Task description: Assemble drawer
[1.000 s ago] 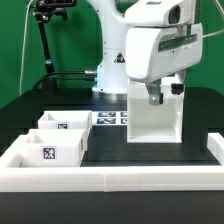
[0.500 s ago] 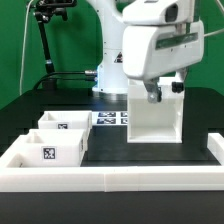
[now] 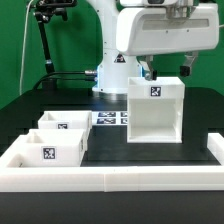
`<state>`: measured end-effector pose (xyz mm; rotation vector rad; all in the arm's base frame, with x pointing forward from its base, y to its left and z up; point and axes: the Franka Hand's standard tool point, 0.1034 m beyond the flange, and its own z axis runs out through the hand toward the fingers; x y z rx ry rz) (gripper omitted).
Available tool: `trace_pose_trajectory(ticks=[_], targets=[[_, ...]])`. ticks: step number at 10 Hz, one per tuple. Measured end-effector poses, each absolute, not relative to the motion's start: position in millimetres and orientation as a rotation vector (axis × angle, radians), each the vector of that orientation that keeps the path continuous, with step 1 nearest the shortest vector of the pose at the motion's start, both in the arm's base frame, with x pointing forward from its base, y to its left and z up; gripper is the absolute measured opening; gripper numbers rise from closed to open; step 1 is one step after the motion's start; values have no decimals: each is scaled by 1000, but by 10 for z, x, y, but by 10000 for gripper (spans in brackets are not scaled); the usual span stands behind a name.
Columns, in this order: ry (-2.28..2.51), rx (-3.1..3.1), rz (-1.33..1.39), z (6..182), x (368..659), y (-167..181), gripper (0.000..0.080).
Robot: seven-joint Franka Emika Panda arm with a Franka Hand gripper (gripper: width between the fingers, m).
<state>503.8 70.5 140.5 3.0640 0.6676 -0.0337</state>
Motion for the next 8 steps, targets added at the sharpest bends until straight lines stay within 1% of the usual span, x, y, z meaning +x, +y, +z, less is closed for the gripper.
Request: trace_pose_trajectory(ticks=[5,6,8], targets=[[698,3058,-33,1391,5044,698,650],[622,3072,-16,1395,5023,708,650],[361,3107,19,1364,4725,782,650]])
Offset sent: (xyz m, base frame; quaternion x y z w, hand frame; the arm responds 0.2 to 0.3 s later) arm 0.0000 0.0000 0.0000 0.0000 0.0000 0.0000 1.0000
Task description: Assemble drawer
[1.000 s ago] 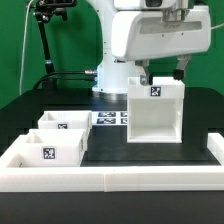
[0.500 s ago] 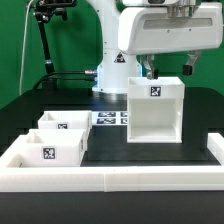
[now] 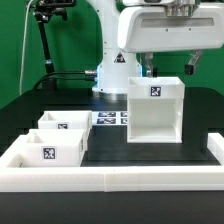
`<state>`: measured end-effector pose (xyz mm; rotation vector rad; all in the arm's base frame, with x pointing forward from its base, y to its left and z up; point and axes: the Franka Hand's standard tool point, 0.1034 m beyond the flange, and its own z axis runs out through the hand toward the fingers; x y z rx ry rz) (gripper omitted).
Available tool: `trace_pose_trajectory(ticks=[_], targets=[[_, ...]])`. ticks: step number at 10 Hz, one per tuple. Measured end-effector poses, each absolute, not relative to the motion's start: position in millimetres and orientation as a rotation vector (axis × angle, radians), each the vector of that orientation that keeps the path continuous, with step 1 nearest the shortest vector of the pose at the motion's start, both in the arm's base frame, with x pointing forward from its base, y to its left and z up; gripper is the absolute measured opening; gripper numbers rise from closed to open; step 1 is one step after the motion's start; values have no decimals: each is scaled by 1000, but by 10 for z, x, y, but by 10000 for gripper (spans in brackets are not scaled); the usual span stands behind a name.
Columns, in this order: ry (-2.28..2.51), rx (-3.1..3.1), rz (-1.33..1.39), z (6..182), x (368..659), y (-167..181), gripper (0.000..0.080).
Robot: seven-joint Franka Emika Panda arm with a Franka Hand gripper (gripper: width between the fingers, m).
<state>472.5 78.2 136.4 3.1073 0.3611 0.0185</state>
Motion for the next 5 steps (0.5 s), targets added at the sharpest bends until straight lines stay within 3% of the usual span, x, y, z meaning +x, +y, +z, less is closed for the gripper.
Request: trace_pose_trajectory(ticks=[5], targets=[[128,3150,-48,1302,4544,854,650]])
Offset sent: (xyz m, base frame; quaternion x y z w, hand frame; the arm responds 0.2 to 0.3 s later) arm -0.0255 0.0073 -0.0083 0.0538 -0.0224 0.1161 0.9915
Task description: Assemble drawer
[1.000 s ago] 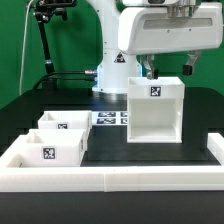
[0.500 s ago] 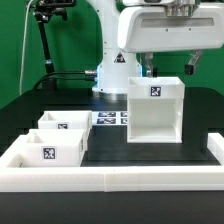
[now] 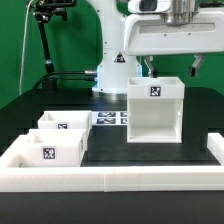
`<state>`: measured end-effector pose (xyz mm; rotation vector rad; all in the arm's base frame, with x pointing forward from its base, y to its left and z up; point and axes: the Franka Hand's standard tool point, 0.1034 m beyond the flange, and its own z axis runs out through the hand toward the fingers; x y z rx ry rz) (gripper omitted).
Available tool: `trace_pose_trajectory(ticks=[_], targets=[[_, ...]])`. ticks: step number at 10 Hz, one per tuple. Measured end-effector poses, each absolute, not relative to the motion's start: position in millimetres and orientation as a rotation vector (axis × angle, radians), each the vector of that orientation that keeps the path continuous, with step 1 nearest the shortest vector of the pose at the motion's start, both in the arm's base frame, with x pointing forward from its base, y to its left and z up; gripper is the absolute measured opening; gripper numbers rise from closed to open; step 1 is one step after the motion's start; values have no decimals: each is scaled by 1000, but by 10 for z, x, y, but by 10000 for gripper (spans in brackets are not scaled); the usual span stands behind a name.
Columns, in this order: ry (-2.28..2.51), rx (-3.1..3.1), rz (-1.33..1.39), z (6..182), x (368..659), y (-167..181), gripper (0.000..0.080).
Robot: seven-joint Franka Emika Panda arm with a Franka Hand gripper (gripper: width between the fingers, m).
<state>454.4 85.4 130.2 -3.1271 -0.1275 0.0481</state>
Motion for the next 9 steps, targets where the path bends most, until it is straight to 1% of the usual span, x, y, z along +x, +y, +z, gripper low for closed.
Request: trace_pose_trajectory(ticks=[4,8,9], targets=[[-128,-3126,46,1282,4539,861,650],[-167,-3113,18,1044,4345,1009,650],[-164,-3112,31,1012,4317,1012,650]])
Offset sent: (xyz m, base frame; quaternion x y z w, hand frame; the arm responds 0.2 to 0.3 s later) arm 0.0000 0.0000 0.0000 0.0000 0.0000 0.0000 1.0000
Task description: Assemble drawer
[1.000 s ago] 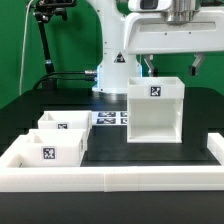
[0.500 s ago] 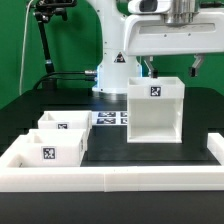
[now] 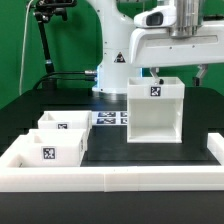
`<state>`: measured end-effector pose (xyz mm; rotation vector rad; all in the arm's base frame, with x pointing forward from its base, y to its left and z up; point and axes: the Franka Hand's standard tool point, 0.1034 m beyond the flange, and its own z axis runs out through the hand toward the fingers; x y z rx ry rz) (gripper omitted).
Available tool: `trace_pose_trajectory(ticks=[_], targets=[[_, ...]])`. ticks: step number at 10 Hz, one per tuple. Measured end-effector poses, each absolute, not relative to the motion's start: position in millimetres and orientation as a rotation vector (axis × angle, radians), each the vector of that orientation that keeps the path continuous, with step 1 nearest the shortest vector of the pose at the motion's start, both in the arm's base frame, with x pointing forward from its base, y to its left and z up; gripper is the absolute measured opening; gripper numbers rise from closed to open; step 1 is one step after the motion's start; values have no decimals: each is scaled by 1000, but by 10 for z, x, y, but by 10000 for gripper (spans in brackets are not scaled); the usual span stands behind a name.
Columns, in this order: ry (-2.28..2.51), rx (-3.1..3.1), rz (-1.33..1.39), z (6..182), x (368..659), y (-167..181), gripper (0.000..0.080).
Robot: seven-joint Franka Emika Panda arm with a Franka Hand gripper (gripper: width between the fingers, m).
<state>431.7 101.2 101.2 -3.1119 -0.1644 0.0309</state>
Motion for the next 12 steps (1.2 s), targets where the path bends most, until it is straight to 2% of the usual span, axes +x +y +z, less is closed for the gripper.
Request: trace_pose_trajectory(ticks=[2,3,4,5,6,7,8,12], targets=[[-135,-3105,42,991,4305,1009,650],[-136,-3105,42,992,4305,1010,555],[-136,-3105,42,992,4305,1010,372],[-136,-3105,42,991,4305,1010,372],[-136,-3105,42,991,4305,1010,236],[-136,-3105,42,991,4305,1010,236],[-138,-3105,40,993,4308,1010,58],[-139,-3105,40,992,4307,1010,38]])
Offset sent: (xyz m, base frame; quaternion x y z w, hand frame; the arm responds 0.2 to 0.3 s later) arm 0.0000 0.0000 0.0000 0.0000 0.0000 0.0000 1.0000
